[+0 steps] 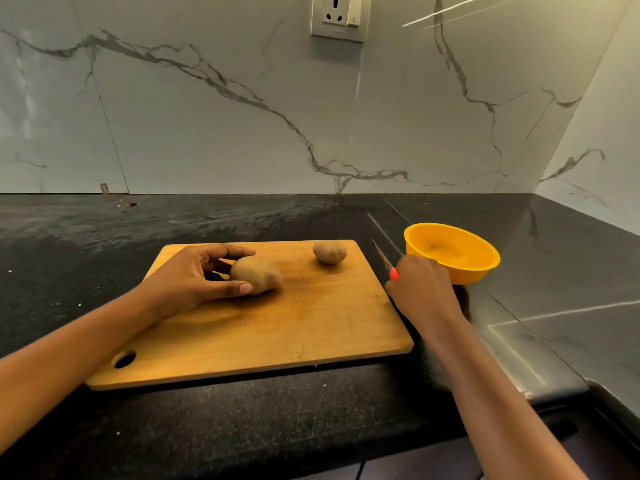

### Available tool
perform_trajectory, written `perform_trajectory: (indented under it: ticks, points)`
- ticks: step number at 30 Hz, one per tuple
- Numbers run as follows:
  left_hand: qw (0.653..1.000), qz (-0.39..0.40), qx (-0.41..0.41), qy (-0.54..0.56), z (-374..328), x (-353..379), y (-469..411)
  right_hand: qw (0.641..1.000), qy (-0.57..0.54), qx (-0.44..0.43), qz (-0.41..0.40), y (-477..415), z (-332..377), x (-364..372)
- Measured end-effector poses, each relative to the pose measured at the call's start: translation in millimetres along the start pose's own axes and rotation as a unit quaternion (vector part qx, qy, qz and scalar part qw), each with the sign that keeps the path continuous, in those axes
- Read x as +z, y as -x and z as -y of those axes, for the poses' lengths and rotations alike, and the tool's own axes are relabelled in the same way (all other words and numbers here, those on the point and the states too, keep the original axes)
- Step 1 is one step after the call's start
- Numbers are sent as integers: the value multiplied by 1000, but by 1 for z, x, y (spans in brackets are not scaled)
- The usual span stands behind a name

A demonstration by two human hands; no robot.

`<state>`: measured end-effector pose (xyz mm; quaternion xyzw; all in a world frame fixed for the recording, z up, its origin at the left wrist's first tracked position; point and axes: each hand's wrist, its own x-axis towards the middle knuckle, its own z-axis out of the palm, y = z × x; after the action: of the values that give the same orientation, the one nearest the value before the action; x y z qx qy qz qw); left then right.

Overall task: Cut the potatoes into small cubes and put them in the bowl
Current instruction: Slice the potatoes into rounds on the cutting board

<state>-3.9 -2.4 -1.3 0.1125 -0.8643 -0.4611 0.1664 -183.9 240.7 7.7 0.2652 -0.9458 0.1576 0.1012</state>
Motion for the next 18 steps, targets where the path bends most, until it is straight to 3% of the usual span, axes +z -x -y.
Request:
perform_trajectory:
  ticks: [3, 7, 14, 18]
  points:
    - [1000, -14, -1, -3, -1, 0, 1, 996, -74, -22, -47, -3, 11, -9]
    - [999, -42, -8, -3, -1, 2, 0, 987, -124, -94, -29, -9, 37, -16]
    - [997, -75, -10, 14, 4, 1, -2, 980, -115, -143, 81, 4, 70, 2]
    - [996, -79, 1, -33, 7, 2, -1, 972, -135, -131, 142, 19, 73, 11]
